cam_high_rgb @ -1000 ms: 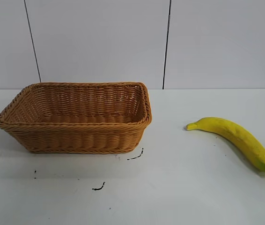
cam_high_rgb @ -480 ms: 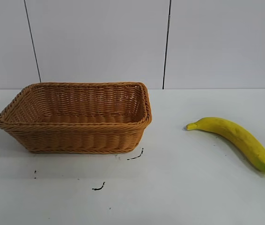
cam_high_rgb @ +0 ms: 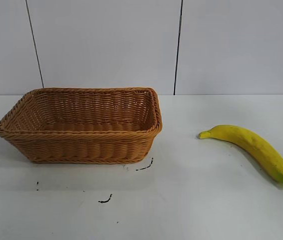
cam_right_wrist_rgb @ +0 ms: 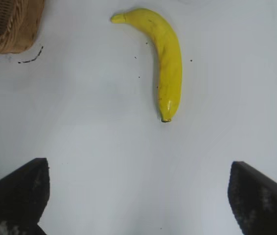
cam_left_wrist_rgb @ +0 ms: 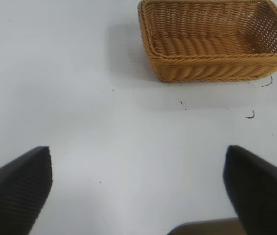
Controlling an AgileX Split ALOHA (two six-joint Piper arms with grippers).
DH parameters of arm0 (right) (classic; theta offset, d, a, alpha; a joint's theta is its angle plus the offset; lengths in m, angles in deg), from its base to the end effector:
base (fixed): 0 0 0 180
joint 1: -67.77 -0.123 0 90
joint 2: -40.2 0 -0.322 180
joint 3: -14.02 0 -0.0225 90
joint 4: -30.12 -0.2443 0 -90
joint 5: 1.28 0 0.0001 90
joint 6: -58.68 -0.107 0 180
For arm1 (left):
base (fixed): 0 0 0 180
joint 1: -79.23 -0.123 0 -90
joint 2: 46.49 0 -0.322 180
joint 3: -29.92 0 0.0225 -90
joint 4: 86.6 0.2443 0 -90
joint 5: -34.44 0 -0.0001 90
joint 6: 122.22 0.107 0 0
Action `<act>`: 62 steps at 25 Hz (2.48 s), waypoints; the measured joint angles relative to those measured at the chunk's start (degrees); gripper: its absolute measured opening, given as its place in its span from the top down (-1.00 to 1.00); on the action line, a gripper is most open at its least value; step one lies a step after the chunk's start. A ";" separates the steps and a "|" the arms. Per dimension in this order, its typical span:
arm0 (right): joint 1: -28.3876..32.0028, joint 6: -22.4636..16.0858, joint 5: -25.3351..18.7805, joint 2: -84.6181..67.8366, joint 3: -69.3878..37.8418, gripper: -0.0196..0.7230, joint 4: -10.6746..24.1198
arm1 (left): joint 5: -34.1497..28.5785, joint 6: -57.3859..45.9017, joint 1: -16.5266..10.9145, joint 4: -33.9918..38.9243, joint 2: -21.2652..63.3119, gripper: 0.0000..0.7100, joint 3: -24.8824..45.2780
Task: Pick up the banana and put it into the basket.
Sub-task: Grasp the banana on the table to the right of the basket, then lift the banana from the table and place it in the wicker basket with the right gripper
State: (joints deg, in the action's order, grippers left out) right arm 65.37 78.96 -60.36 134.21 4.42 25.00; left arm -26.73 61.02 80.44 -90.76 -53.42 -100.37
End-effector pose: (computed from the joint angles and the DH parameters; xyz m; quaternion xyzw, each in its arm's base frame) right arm 0.2965 0.0206 0.3068 -0.1776 0.9717 0.0175 0.1549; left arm -0.0337 -0.0061 0.2652 0.0347 0.8550 -0.0271 0.5167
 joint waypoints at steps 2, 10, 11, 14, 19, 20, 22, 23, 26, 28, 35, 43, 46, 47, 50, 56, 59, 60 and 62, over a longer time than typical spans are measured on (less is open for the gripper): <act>0.00 1.23 1.35 3.94 1.59 -0.92 0.00 | 0.00 0.00 0.00 0.00 0.00 -0.94 0.00; 0.00 2.59 14.98 17.72 3.85 -0.92 0.00 | 0.00 0.00 0.00 0.00 0.00 -0.94 0.00; 0.00 2.59 16.35 19.12 3.85 -0.92 0.00 | 0.00 0.00 0.00 0.00 0.00 -0.94 0.00; 0.00 2.20 19.34 24.07 3.85 -0.92 0.00 | 0.00 0.00 0.00 0.00 0.00 -0.94 0.00; 0.00 1.46 23.85 29.57 3.85 -0.92 0.00 | 0.00 0.00 0.00 0.00 0.00 -0.94 0.00; 0.00 1.00 24.65 30.24 3.85 -0.92 0.00 | 0.00 0.00 0.00 0.00 0.00 -0.94 0.00; 0.00 0.42 25.68 31.02 3.85 -0.92 0.00 | 0.00 0.00 0.00 0.00 0.00 -0.94 0.00; 0.00 0.35 26.04 31.35 3.85 -0.92 0.00 | 0.00 0.00 0.00 0.00 0.00 -0.94 0.00; 0.00 0.17 27.15 32.03 3.85 -0.92 0.05 | 0.00 0.00 0.00 0.00 0.00 -0.94 0.00; 0.00 0.18 27.21 32.81 3.85 -0.92 0.19 | 0.00 0.00 0.00 0.00 0.00 -0.94 0.00; 0.00 -0.87 27.28 34.06 3.85 -0.83 0.24 | 0.00 0.00 0.00 0.00 0.00 -0.94 0.00; 0.00 -2.32 26.95 33.36 3.85 0.15 1.63 | 0.00 0.00 0.00 0.00 0.00 -0.94 0.00; 0.00 -2.32 26.93 30.10 3.85 0.15 3.41 | 0.00 0.00 0.00 0.00 0.00 -0.94 0.00; 0.00 -2.32 26.80 28.91 3.85 0.15 3.98 | 0.00 0.00 0.00 0.00 0.00 -0.94 0.00; 0.00 -2.37 25.83 24.36 4.05 0.15 5.12 | 0.00 0.00 0.00 0.00 0.00 -0.94 0.00; 0.00 -2.37 12.15 21.67 13.56 0.15 5.12 | 0.00 0.00 0.00 0.00 0.00 -0.94 0.00; 0.00 -2.37 6.22 21.67 20.92 0.15 4.23 | 0.00 0.00 0.00 0.00 0.00 -0.94 0.00; 0.00 -2.45 4.46 21.67 23.49 0.15 3.59 | 0.00 0.00 0.00 0.00 0.00 -0.94 0.00; -0.30 -2.61 1.09 21.79 27.70 0.15 2.85 | 0.00 0.00 0.00 0.00 0.00 -0.94 0.00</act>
State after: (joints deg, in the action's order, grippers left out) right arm 65.07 76.35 -59.27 156.00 32.13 27.85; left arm -26.73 61.02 80.44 -90.76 -53.42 -100.37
